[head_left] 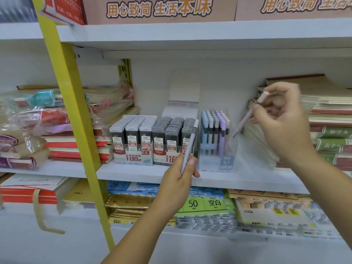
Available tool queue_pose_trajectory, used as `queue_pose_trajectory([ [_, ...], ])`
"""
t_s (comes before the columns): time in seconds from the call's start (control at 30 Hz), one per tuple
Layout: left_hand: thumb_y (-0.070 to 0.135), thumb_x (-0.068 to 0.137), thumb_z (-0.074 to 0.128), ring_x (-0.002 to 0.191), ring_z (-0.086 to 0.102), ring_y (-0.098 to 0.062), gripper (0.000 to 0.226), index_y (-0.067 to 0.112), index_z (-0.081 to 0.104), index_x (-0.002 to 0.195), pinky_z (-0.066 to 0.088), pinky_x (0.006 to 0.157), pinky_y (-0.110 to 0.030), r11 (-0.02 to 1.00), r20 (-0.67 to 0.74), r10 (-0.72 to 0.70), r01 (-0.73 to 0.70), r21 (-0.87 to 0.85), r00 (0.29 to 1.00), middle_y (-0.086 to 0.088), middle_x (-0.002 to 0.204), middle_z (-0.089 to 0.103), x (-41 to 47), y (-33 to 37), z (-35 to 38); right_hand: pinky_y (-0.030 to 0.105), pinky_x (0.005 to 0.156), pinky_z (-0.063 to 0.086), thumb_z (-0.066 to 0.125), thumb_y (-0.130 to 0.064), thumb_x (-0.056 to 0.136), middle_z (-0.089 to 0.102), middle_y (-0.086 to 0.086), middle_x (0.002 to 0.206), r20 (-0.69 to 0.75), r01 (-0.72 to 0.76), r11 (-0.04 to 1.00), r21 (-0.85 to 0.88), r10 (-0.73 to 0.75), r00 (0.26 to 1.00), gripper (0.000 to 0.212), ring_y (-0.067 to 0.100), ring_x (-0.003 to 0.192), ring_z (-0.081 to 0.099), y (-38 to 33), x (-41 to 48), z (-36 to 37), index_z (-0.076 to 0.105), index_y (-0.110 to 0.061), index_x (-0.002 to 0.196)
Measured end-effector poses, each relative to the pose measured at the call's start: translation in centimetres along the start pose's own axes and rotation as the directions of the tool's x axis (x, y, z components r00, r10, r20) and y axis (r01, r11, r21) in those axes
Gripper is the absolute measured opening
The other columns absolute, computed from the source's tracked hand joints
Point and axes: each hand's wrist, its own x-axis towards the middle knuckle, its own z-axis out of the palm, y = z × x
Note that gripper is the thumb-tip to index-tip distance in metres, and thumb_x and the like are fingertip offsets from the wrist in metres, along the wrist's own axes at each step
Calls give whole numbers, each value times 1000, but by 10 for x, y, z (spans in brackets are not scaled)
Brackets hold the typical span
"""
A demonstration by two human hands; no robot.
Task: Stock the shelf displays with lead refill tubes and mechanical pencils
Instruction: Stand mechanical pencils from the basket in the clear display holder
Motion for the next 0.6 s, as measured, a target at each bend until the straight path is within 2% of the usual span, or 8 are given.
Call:
queue_pose_trajectory([
  [0.07,43,104,40,57,46,-11,22,41,58,91,41,51,-23,1000,-5,-6,6,-2,1000,-16,89,64,0,0,0,23,71,53,63,-10,89,62,-6,91,130,-14,994,-109,28,991,33,14,85,64,8,-3,7,47,-33,106],
  [0.17,42,104,40,58,46,-11,22,41,58,91,41,52,-24,1000,3,-4,4,-3,1000,-13,87,64,1,0,0,18,71,51,63,-11,90,65,-8,87,281,-53,980,-191,107,954,30,4,81,62,18,-12,15,49,-32,105],
  [0.23,41,104,40,58,46,-10,21,38,58,93,41,53,-23,1000,9,-1,1,2,1000,-7,85,65,1,0,0,17,71,50,63,-10,89,67,-9,86,289,-66,984,-165,112,951,29,3,81,63,20,-13,14,49,-31,104],
  [0.33,39,105,40,57,46,-8,21,33,59,96,42,52,-21,1000,11,1,-1,5,1000,-3,85,65,2,0,0,22,72,52,62,-10,87,69,-5,87,301,-85,987,-133,122,946,31,9,83,65,20,-12,13,49,-33,102],
  [0.43,38,105,40,57,46,-6,21,33,59,96,42,52,-20,1000,14,0,0,-2,1000,-1,85,65,3,0,0,18,72,51,62,-7,87,70,-7,85,332,-87,989,-122,124,935,36,9,81,65,19,-9,13,48,-37,100],
  [0.5,39,105,40,57,47,-6,21,34,58,95,42,53,-21,1000,15,5,-5,-5,1000,-1,86,65,3,0,1,24,76,52,63,-7,86,71,-11,86,339,-89,989,-118,124,932,36,10,80,66,19,-7,12,48,-37,102],
  [0.6,39,105,40,56,47,-4,21,38,57,93,42,52,-20,1000,16,7,-7,-6,1000,1,86,65,2,0,1,40,83,54,63,-10,87,72,-6,87,360,-100,987,-127,140,922,36,14,81,66,19,-5,12,49,-40,102],
])
